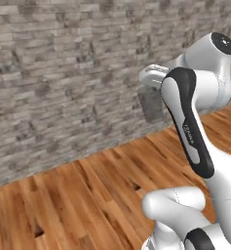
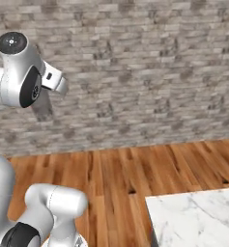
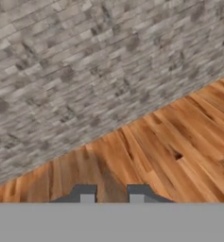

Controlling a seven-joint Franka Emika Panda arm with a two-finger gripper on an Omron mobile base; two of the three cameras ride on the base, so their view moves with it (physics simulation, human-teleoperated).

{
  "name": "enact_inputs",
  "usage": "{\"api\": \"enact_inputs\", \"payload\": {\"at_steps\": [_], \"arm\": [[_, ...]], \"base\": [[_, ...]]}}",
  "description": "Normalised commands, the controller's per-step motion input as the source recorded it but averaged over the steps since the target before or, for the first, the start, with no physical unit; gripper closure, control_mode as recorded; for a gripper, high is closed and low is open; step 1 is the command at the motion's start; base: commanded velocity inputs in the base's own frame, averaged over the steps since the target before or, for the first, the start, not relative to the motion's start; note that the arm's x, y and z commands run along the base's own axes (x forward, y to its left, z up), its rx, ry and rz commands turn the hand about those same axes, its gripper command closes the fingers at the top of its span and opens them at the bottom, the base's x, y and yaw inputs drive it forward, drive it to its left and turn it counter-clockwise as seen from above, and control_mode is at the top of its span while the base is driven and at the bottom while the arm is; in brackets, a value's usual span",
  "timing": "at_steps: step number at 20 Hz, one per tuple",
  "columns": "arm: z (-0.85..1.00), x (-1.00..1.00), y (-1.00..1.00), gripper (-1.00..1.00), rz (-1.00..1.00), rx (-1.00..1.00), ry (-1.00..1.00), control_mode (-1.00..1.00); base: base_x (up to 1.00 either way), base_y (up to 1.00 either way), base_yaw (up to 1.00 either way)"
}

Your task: There is a bowl on the dining counter. Grab a lemon wedge from the fridge and place it in the bowl. Then get the liquor bottle and glass cup from the cabinet and place them next to the bowl.

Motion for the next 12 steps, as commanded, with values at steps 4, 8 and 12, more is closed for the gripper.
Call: {"api": "enact_inputs", "payload": {"at_steps": [4, 8, 12], "arm": [[0.00, 0.00, 0.00, 1.00, 0.00, 0.00, 0.00, 1.00], [0.00, 0.00, 0.00, 1.00, 0.00, 0.00, 0.00, 1.00], [0.00, 0.00, 0.00, 1.00, 0.00, 0.00, 0.00, 1.00]], "base": [[1.00, 0.03, -0.34], [0.99, 0.04, -0.42], [0.92, 0.01, -0.49]]}}
